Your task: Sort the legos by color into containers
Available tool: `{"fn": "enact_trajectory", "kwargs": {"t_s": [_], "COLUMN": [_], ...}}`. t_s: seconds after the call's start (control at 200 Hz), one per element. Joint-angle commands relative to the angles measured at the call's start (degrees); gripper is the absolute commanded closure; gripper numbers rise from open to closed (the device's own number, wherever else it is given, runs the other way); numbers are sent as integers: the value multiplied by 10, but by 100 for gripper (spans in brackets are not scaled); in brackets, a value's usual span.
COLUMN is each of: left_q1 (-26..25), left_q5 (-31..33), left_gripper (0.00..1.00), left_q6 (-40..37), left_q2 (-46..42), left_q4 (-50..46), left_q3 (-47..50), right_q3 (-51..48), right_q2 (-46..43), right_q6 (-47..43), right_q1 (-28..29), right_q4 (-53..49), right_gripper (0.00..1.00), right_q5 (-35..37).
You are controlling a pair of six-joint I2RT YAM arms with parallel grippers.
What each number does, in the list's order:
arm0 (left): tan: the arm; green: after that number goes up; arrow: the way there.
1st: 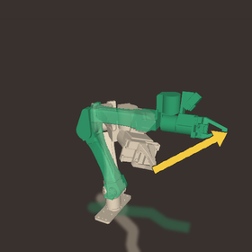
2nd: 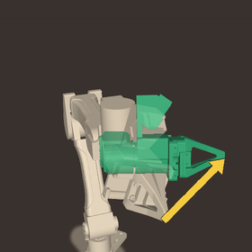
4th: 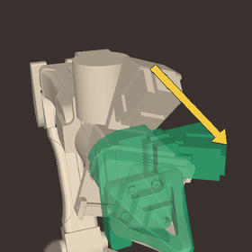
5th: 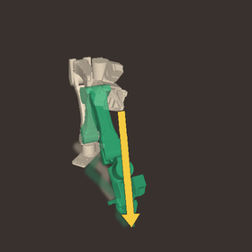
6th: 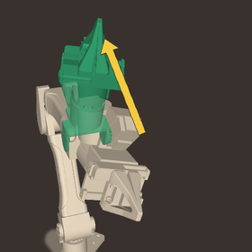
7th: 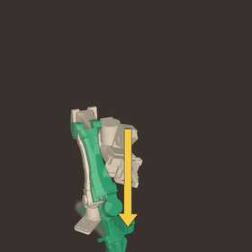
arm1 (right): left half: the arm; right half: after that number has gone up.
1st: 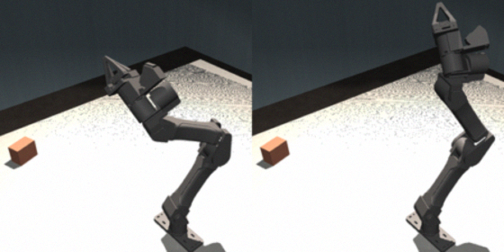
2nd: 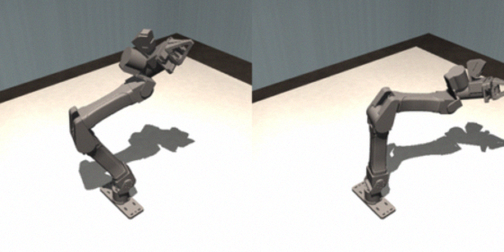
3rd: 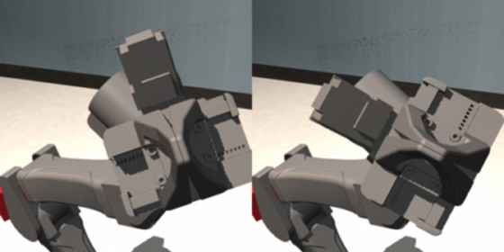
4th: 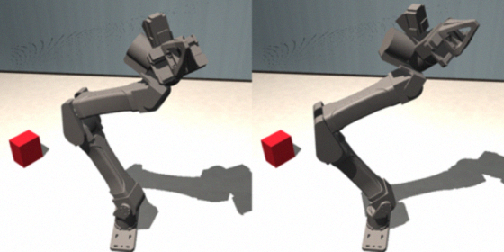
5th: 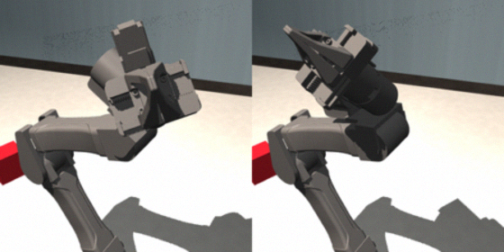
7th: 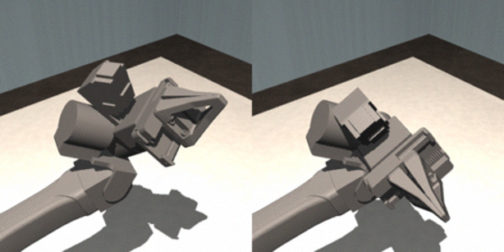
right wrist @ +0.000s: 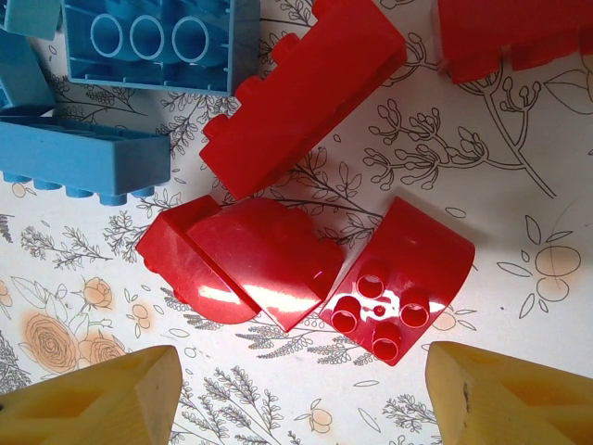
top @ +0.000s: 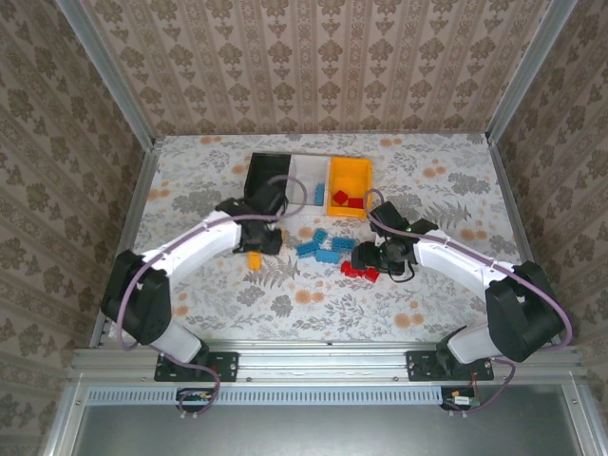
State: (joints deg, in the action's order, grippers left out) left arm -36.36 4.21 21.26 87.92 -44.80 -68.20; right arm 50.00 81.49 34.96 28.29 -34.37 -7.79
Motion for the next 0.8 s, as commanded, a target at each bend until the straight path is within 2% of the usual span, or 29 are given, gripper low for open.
{"fn": "enact_trajectory", "kwargs": {"t_s": [0.0,0.175,0.335,0.52,0.795], "left_q1": [48,99,146,151,151], "left_q5": [1,2,-25,-9,-17], "left_gripper": [76,76,76,76,73], "left_q6": [-51,-100,-109,-127,-129], "left_q2": [7,109,211,323,421], "left_q4": [-26,-21,-13,-41,-59], "left_q3": [-79,-209,-306,-415,-489], "right_q3": [9,2,-10,-33,-50], "right_q2": [7,1,-9,-27,-64], "right_q6": [10,21,37,44,39], "right_q1": [7,20,37,43,43], "right_q4": [5,4,10,11,-16], "right_gripper": [28,28,28,28,28], "right_q5": [2,4,9,14,43]}}
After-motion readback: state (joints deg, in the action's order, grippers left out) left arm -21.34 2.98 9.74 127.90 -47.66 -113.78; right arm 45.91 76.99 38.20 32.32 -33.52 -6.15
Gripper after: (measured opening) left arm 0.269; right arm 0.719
